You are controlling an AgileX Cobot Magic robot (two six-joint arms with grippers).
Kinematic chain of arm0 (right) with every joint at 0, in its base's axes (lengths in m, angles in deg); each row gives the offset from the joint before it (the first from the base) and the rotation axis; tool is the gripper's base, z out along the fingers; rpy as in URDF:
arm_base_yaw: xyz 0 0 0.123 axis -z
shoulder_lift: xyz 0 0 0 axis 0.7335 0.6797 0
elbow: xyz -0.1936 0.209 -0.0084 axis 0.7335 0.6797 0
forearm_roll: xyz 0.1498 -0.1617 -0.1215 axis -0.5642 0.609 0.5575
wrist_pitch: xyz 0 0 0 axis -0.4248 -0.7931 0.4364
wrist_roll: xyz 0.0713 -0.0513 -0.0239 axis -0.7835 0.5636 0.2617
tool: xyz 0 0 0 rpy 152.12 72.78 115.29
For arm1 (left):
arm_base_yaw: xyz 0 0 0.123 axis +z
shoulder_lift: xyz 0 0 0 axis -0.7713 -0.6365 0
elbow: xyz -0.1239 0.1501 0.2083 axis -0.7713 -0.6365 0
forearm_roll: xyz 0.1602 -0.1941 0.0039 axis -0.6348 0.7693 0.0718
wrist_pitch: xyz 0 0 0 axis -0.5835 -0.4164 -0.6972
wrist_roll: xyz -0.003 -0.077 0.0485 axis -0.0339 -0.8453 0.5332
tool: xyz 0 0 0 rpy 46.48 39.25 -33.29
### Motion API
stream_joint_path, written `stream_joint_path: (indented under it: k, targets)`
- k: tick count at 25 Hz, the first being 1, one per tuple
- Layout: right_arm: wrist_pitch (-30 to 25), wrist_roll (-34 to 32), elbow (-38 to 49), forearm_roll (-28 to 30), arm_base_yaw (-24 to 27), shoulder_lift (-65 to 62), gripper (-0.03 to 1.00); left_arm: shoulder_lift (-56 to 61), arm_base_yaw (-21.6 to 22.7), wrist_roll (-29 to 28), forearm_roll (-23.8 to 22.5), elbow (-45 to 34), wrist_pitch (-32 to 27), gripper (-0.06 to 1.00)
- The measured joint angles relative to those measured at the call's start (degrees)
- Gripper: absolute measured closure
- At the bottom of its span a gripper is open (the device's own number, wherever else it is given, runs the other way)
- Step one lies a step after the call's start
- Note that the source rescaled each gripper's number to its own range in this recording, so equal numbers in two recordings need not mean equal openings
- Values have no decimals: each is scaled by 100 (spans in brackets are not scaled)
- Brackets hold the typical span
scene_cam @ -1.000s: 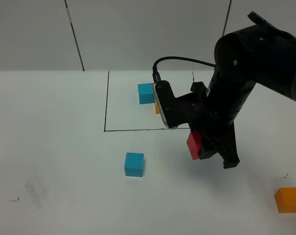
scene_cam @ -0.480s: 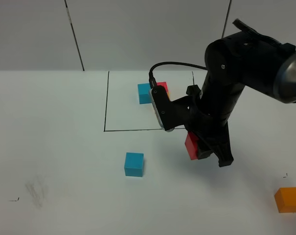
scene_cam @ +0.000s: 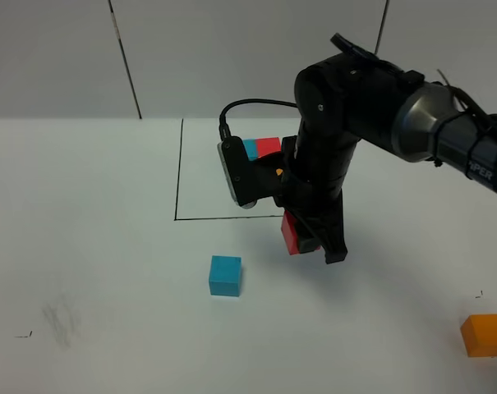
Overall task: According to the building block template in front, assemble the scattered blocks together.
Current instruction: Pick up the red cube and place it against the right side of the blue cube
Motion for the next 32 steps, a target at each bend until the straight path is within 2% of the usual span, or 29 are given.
stream_joint_path:
  k: [9, 17, 24, 32]
  targets:
    - [-26, -150, -443, 54, -103, 588, 96, 0, 0, 0, 0, 0, 0, 33]
    - [2, -166, -498, 52, -103, 910, 96, 0, 0, 0, -70, 0, 0, 33]
    - [358, -1165, -498, 32, -103, 999, 96, 0, 0, 0, -134, 0, 0, 33]
    - [267, -1800, -498, -26, -116, 1016, 96, 0, 0, 0, -138, 0, 0, 33]
